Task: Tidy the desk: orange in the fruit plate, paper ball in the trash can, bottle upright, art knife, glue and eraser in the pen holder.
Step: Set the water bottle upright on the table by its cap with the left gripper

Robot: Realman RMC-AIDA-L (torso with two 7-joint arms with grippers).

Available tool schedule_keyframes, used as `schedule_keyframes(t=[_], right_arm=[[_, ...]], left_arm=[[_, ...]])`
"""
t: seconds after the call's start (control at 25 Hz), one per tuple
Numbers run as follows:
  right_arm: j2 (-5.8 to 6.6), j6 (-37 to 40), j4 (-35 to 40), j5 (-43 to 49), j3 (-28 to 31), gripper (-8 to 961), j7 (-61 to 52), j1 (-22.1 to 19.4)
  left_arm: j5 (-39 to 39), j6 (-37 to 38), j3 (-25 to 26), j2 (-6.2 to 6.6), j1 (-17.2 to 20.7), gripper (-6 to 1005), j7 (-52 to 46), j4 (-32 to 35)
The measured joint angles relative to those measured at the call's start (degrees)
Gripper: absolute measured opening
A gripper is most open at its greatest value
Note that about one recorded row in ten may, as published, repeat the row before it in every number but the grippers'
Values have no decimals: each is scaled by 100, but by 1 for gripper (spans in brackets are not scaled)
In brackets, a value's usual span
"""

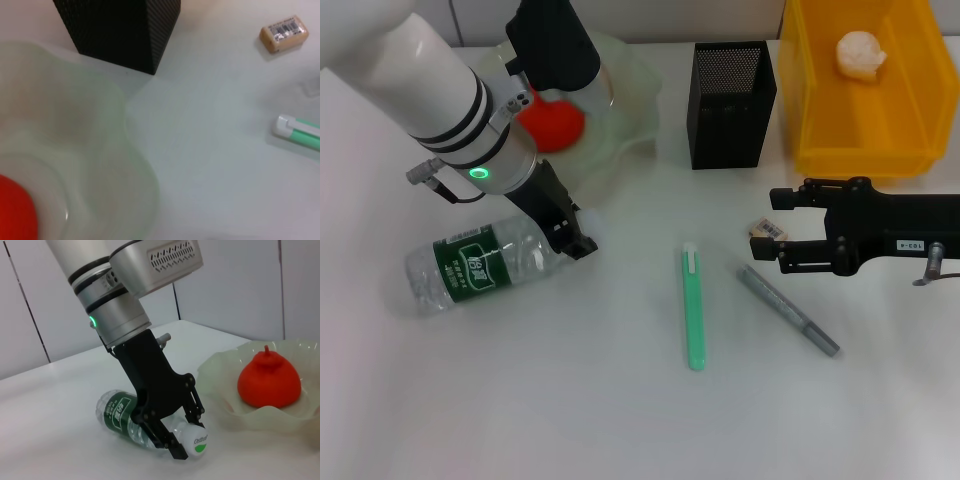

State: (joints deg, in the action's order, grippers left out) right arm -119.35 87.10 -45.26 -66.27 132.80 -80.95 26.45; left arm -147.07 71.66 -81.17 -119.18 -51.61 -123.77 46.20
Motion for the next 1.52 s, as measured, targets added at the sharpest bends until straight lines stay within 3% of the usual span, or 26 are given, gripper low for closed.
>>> schedule_keyframes(t=[0.32, 0.36, 0.48, 0.52, 0.56, 0.84, 1.0, 1.16, 1.52], right_arm=[[0, -1, 1, 0, 0, 771, 0, 7], [0, 2, 4, 0, 0, 771, 0, 16], [0, 10, 7, 0, 0, 770, 1, 27], [0, 10, 7, 0, 0, 770, 1, 27], [0, 19, 11, 0, 0, 770, 0, 35], [0, 49, 14, 0, -1, 770, -20, 58], [2, 57, 0, 0, -19, 770, -68, 73], [7, 144, -14, -2, -35, 771, -73, 80], [9, 205, -18, -77, -37, 770, -56, 89]], left_arm=[[262, 599, 358, 35, 203, 449, 0, 620], [459, 984, 812, 63, 374, 449, 76, 1019], [459, 984, 812, 63, 374, 454, 76, 1019], [729, 1568, 1623, 78, 558, 456, 356, 1430], [831, 1802, 1963, 86, 605, 458, 483, 1516], [1233, 2805, 3454, 150, 865, 470, 1220, 1643], [1512, 2990, 3711, 232, 1049, 477, 1497, 1632], [2155, 2986, 3773, 388, 1503, 484, 1824, 1611], [2825, 2927, 3932, 418, 1966, 500, 2395, 1711]])
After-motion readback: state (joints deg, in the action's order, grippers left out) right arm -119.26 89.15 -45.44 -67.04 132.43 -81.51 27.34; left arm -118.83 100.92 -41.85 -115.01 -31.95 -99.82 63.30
